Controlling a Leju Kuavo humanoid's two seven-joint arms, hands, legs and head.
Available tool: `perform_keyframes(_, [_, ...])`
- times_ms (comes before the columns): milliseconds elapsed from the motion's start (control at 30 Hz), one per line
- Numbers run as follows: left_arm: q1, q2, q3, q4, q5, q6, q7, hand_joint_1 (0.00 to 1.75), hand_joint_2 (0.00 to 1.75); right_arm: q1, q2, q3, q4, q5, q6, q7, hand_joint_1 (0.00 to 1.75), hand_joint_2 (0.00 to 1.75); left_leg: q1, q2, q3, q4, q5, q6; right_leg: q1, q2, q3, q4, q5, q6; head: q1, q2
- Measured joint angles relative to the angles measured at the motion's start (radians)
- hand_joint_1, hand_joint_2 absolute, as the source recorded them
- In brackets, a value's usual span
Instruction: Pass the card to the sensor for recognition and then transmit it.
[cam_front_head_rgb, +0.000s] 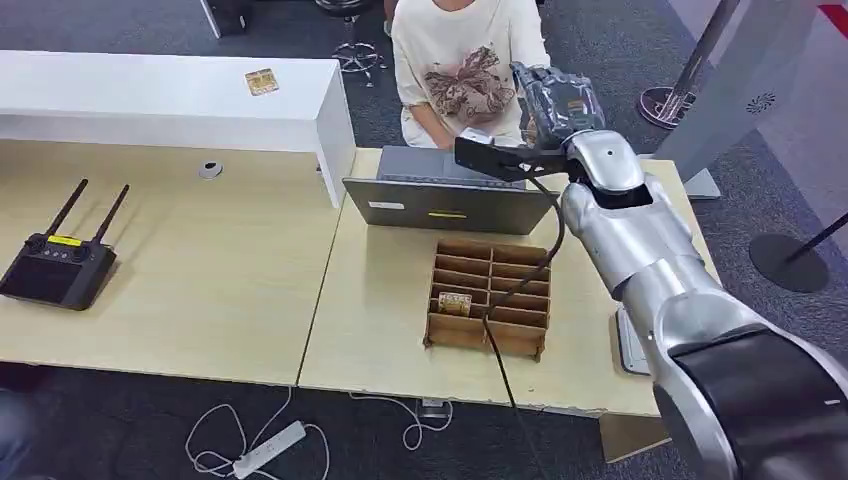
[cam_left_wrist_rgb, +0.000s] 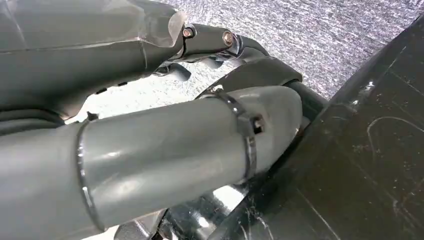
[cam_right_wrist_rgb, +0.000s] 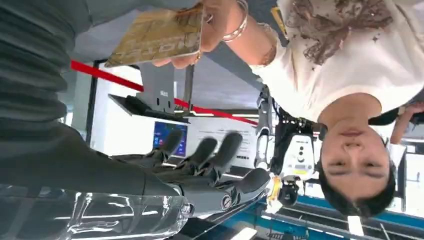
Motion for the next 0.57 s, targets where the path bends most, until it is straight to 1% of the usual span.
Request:
perform_keyframes(67, [0.000,0.000,0.000,0.000,0.000,0.002,0.001,0.00,0.00,0.005,0.000,-0.035,-0.011,-0.094,-0.012,-0.058,0.00,1.75,0.000,0.000,0.000,0.000,0.000,0.000,0.000,0.000,0.000,0.000,0.000,0.000,0.000,0.000])
perform_keyframes(133, [0.000,0.000,-0.001,0.000,-0.001,0.005,0.003,0.00,0.00,0.013,0.002,-0.090,-0.027,-0.206,-0.023,-0.128,0.00,1.75,0.000,0.000,0.000,0.000,0.000,0.000,0.000,0.000,0.000,0.000,0.000,0.000,0.000,0.000])
perform_keyframes(167, [-0.001,0.000,-0.002,0.000,-0.001,0.005,0.004,0.00,0.00,0.017,0.002,-0.111,-0.032,-0.240,-0.022,-0.148,0.00,1.75,0.000,0.000,0.000,0.000,0.000,0.000,0.000,0.000,0.000,0.000,0.000,0.000,0.000,0.000])
perform_keyframes(233, [-0.001,0.000,-0.002,0.000,-0.001,0.009,0.006,0.00,0.00,0.030,0.003,-0.166,-0.050,-0.348,-0.006,-0.210,0.00,1.75,0.000,0.000,0.000,0.000,0.000,0.000,0.000,0.000,0.000,0.000,0.000,0.000,0.000,0.000])
perform_keyframes(267, [-0.001,0.000,-0.003,0.000,-0.001,0.010,0.006,0.00,0.00,0.037,0.004,-0.206,-0.062,-0.426,0.011,-0.250,0.00,1.75,0.000,0.000,0.000,0.000,0.000,0.000,0.000,0.000,0.000,0.000,0.000,0.000,0.000,0.000])
perform_keyframes(367, [-0.001,0.000,-0.003,0.000,0.000,0.013,0.008,0.00,0.00,0.051,0.005,-0.276,-0.086,-0.554,0.054,-0.306,0.00,1.75,0.000,0.000,0.000,0.000,0.000,0.000,0.000,0.000,0.000,0.000,0.000,0.000,0.000,0.000])
perform_keyframes(433, [-0.001,0.000,-0.003,0.000,0.003,0.019,0.010,0.00,0.00,0.057,0.005,-0.322,-0.100,-0.644,0.105,-0.333,0.00,1.75,0.000,0.000,0.000,0.000,0.000,0.000,0.000,0.000,0.000,0.000,0.000,0.000,0.000,0.000])
perform_keyframes(567, [0.000,0.000,-0.003,0.000,0.013,0.026,0.012,0.00,0.00,0.066,0.005,-0.389,-0.130,-0.816,0.186,-0.359,0.00,1.75,0.000,0.000,0.000,0.000,0.000,0.000,0.000,0.000,0.000,0.000,0.000,0.000,0.000,0.000])
